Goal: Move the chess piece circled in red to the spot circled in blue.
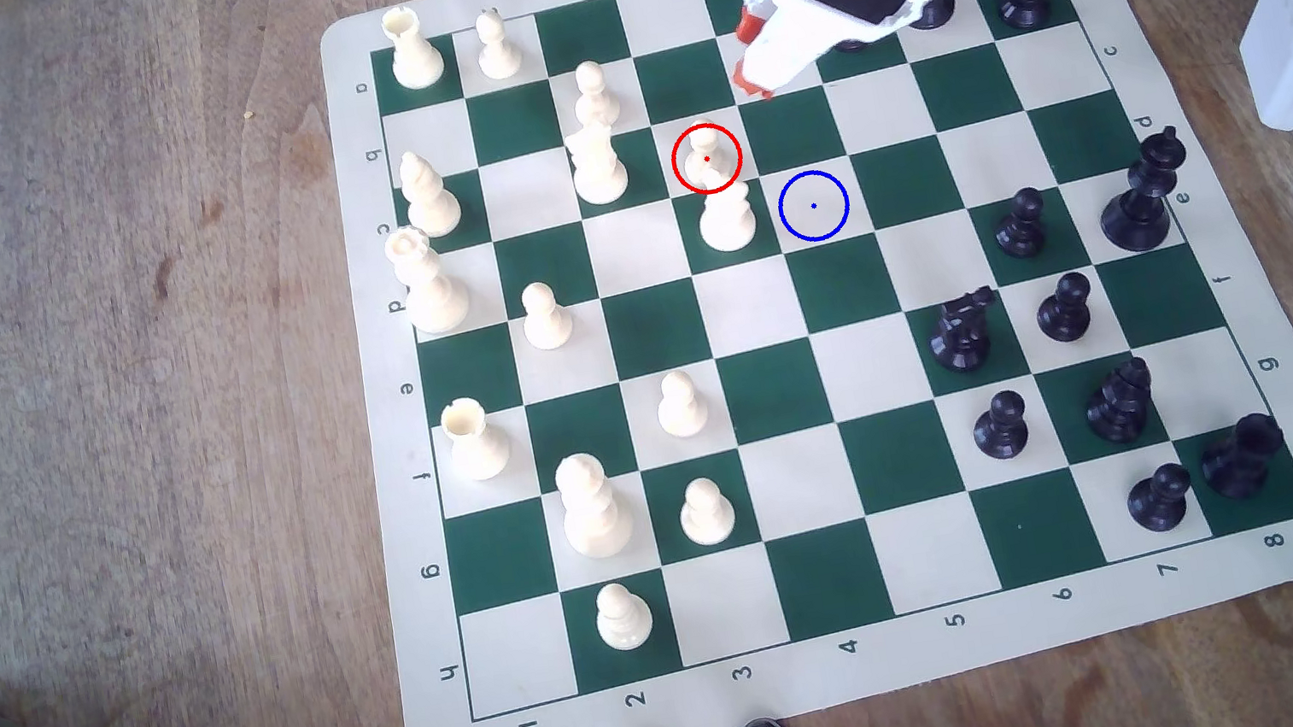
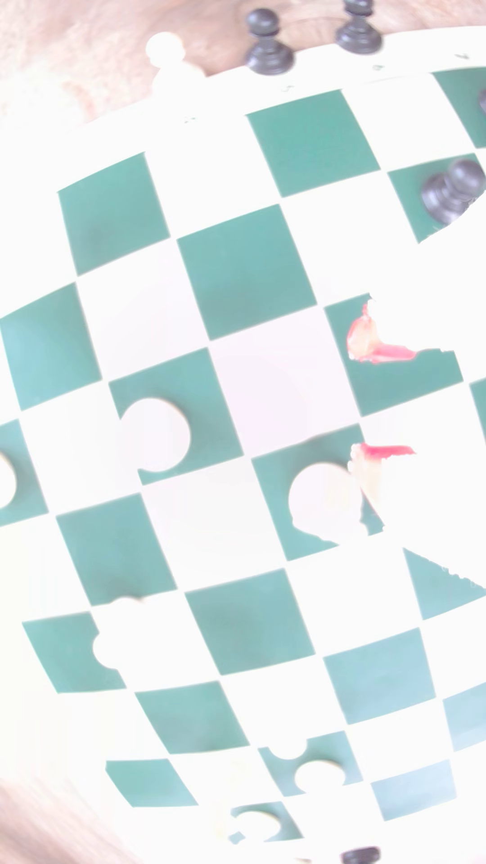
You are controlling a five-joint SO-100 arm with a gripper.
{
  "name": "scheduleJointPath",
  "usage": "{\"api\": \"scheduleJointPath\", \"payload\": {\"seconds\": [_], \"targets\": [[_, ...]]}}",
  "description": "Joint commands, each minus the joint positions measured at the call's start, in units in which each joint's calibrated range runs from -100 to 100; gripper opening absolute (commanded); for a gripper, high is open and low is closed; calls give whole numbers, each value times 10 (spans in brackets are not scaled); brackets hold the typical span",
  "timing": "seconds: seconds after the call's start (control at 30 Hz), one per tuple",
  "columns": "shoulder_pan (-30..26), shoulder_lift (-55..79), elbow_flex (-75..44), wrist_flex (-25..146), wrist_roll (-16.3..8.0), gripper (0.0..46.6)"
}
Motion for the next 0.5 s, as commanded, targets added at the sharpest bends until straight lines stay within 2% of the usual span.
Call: {"api": "scheduleJointPath", "payload": {"seconds": [0.0, 0.47], "targets": [[5, 13, -47, -21, -6, 117], [6, 110, -67, -99, -17, 124]]}}
